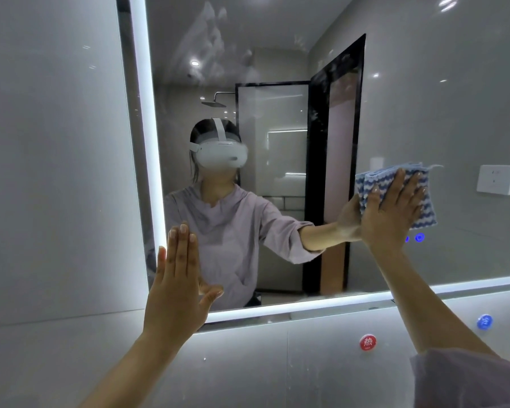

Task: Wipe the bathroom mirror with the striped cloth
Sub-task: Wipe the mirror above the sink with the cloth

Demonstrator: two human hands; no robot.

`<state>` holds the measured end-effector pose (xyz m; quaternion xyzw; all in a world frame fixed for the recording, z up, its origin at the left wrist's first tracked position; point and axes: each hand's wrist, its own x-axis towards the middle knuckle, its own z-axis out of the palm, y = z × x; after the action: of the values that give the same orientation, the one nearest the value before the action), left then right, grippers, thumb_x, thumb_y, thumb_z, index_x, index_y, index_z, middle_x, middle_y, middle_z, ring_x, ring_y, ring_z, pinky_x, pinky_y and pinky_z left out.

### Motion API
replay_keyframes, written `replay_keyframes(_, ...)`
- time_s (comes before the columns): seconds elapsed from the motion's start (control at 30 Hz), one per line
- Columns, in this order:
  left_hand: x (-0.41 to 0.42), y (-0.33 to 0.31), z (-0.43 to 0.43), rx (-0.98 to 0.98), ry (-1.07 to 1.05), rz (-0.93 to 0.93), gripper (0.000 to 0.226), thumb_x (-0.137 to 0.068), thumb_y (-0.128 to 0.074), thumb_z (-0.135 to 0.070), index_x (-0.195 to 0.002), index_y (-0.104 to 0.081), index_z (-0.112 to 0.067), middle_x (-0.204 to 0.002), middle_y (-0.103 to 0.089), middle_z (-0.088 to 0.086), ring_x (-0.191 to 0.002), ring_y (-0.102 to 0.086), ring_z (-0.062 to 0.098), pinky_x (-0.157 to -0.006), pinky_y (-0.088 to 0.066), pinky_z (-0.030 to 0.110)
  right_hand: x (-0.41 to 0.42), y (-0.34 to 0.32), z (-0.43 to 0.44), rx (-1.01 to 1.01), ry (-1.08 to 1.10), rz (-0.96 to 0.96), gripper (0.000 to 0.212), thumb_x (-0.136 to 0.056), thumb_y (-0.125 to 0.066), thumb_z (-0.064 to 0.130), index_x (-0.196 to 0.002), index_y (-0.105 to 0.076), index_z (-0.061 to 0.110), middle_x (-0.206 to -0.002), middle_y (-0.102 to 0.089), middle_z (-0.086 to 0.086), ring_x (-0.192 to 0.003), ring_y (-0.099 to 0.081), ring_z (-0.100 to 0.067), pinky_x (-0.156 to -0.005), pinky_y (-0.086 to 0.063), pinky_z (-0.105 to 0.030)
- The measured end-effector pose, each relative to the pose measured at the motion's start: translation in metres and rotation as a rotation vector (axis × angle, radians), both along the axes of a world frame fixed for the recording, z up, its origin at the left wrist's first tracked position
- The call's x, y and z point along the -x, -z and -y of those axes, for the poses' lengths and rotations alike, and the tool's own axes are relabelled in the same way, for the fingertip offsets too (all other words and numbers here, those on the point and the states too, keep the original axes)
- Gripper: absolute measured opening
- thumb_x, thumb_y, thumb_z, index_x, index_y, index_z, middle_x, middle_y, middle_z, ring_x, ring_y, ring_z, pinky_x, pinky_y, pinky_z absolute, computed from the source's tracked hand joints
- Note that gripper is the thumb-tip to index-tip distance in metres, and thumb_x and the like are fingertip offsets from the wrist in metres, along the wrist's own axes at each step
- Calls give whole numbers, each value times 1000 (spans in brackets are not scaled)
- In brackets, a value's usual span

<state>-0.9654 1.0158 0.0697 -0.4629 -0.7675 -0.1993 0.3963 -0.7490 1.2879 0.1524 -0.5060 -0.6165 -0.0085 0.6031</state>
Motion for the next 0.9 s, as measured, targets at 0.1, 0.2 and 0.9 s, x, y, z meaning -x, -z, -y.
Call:
replay_keyframes(0.1,0,0,2,7,-9,9,111,-62,-63,-62,-143,-26,5,-152,-23,20,-139,-23,39,-113,-21,47,12,-5,12,-3,-18,-11,71,-92,-8,51,-152,-7,13,-160,-3,-14,-147,-2,-35,-118,-1,-48)
replay_keyframes(0.2,-1,0,3,7,-15,27,110,-64,-61,-64,-144,-24,2,-154,-20,17,-141,-20,36,-117,-6,37,29,-10,30,-68,-65,57,76,-90,-1,55,-152,-7,11,-159,-3,-17,-146,-2,-37,-118,0,-51)
replay_keyframes(0.9,-4,-4,6,-4,-5,38,108,-66,-62,-68,-142,-23,-3,-151,-28,15,-138,-29,33,-115,-7,40,179,-53,178,-729,-371,696,62,-98,-24,51,-151,-5,25,-158,5,-3,-147,7,-29,-117,13,-48)
